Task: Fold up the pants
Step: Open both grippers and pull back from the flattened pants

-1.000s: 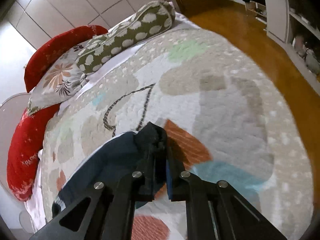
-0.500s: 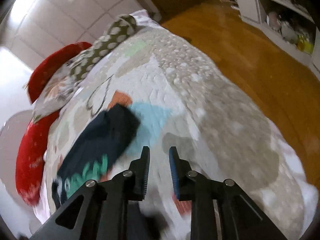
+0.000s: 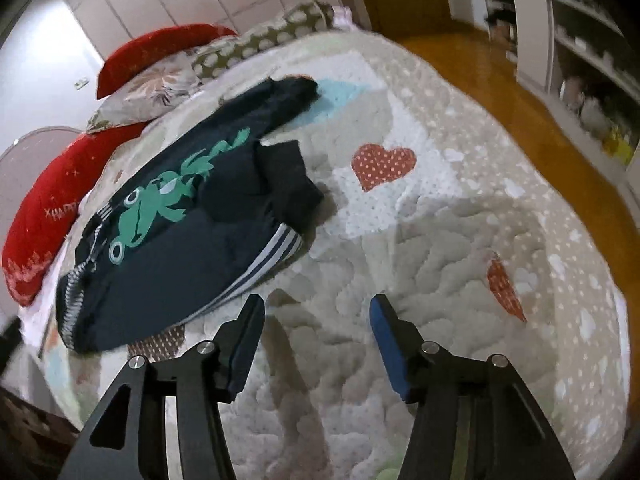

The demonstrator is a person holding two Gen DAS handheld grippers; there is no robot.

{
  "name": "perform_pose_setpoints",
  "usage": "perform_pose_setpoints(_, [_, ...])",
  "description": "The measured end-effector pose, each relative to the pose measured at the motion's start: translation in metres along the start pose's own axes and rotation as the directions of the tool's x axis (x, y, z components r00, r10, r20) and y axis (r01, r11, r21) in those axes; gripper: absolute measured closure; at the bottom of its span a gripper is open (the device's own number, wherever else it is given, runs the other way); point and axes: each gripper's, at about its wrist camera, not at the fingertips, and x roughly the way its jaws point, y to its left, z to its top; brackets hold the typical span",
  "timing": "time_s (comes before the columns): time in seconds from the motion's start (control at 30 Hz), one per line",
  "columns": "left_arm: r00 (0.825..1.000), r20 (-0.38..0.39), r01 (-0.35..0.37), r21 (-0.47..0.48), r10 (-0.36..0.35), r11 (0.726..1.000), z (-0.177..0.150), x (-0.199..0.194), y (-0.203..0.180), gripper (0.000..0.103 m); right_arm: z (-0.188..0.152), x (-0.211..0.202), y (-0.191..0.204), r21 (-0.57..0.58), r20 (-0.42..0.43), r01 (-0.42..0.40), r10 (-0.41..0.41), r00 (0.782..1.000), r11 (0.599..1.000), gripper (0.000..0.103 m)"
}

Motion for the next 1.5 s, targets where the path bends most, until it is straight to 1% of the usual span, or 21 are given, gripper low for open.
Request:
perform_pose_setpoints(0.03, [1.000,0.018,-0.005,0.000,0.005,1.000,0.000,-0.007,-0.001,0.029,-0.002,-0.001,0.001,-0.004,0.003,-0.002,0.002,1.000,1.000,0.037])
perform_pose_setpoints(0.1, [0.999,0.053,-0.014,0.002,0.014,1.000,-0.001,-0.019,-0.002,0.028,-0.005,-0.002,0.003,-0.009,0.012,-0.036,0.036,0.999,0.999,0.020])
perform_pose_setpoints(0.2, [0.994,0.109,-0.035,0.007,0.034,0.999,-0.002,-0.040,-0.003,0.022,-0.009,-0.002,0.008,-0.024,0.040,-0.063,0.064,0.997,0.998,0.010])
perform_pose_setpoints(0.23, [0.991,0.131,-0.041,0.004,0.041,0.999,-0.002,-0.046,-0.002,0.019,-0.011,-0.002,0.010,-0.028,0.051,-0.069,0.071,0.996,0.997,0.009])
perform_pose_setpoints(0.3, [0.980,0.189,-0.060,-0.006,0.060,0.998,-0.002,-0.062,0.000,0.015,-0.014,-0.001,0.013,-0.025,0.065,-0.080,0.081,0.995,0.996,0.004])
perform_pose_setpoints(0.33, [0.973,0.220,-0.065,-0.014,0.066,0.998,-0.001,-0.068,0.001,0.010,-0.015,-0.001,0.015,-0.030,0.066,-0.075,0.077,0.995,0.997,0.004])
perform_pose_setpoints(0.37, [0.964,0.257,-0.068,-0.026,0.073,0.997,0.000,-0.076,0.003,0.004,-0.015,-0.001,0.017,-0.039,0.065,-0.068,0.071,0.995,0.997,0.003])
perform_pose_setpoints(0.43, [0.941,0.325,-0.079,-0.058,0.094,0.995,0.001,-0.089,0.007,0.000,-0.016,0.002,0.020,-0.058,0.063,-0.059,0.062,0.996,0.997,0.002])
perform_pose_setpoints(0.53, [0.894,0.427,-0.101,-0.108,0.138,0.989,0.000,-0.111,0.012,0.000,-0.019,0.003,0.022,-0.083,0.069,-0.044,0.049,0.996,0.996,0.001])
perform_pose_setpoints(0.6, [0.870,0.471,-0.103,-0.115,0.145,0.988,-0.001,-0.122,0.014,0.000,-0.021,0.003,0.022,-0.096,0.083,-0.035,0.043,0.996,0.995,0.001])
perform_pose_setpoints(0.67, [0.855,0.495,-0.109,-0.113,0.151,0.988,-0.001,-0.129,0.014,0.000,-0.023,0.003,0.023,-0.109,0.092,-0.023,0.033,0.995,0.994,0.001])
perform_pose_setpoints(0.7, [0.855,0.496,-0.110,-0.112,0.152,0.988,-0.001,-0.130,0.013,0.000,-0.024,0.004,0.024,-0.115,0.094,-0.017,0.028,0.995,0.993,0.001])
perform_pose_setpoints(0.77, [0.865,0.485,-0.095,-0.096,0.130,0.991,0.000,-0.130,0.012,0.000,-0.025,0.004,0.026,-0.120,0.097,-0.006,0.017,0.995,0.993,0.001])
perform_pose_setpoints(0.87, [0.892,0.437,-0.094,-0.075,0.118,0.993,0.001,-0.121,0.010,0.000,-0.027,0.006,0.029,-0.134,0.105,0.018,-0.004,0.994,0.991,0.001])
perform_pose_setpoints(0.97, [0.915,0.386,-0.108,-0.051,0.120,0.993,0.000,-0.110,0.005,0.000,-0.031,0.007,0.034,-0.170,0.125,0.055,-0.033,0.992,0.984,0.001])
perform_pose_setpoints(1.07, [0.929,0.346,-0.122,-0.035,0.127,0.992,-0.001,-0.102,0.000,0.000,-0.036,0.009,0.039,-0.196,0.153,0.097,-0.067,0.986,0.976,0.001])
perform_pose_setpoints(1.2, [0.949,0.296,-0.108,-0.022,0.110,0.994,-0.003,-0.093,-0.004,0.000,-0.037,0.010,0.042,-0.209,0.154,0.125,-0.093,0.984,0.970,0.001])
perform_pose_setpoints(1.3, [0.956,0.275,-0.100,-0.012,0.099,0.995,-0.005,-0.090,-0.006,0.000,-0.037,0.011,0.044,-0.225,0.152,0.138,-0.105,0.983,0.964,0.001])
perform_pose_setpoints(1.5, [0.959,0.267,-0.100,0.006,0.095,0.995,-0.006,-0.088,-0.009,0.000,-0.043,0.009,0.046,-0.219,0.183,0.154,-0.115,0.976,0.964,0.001])
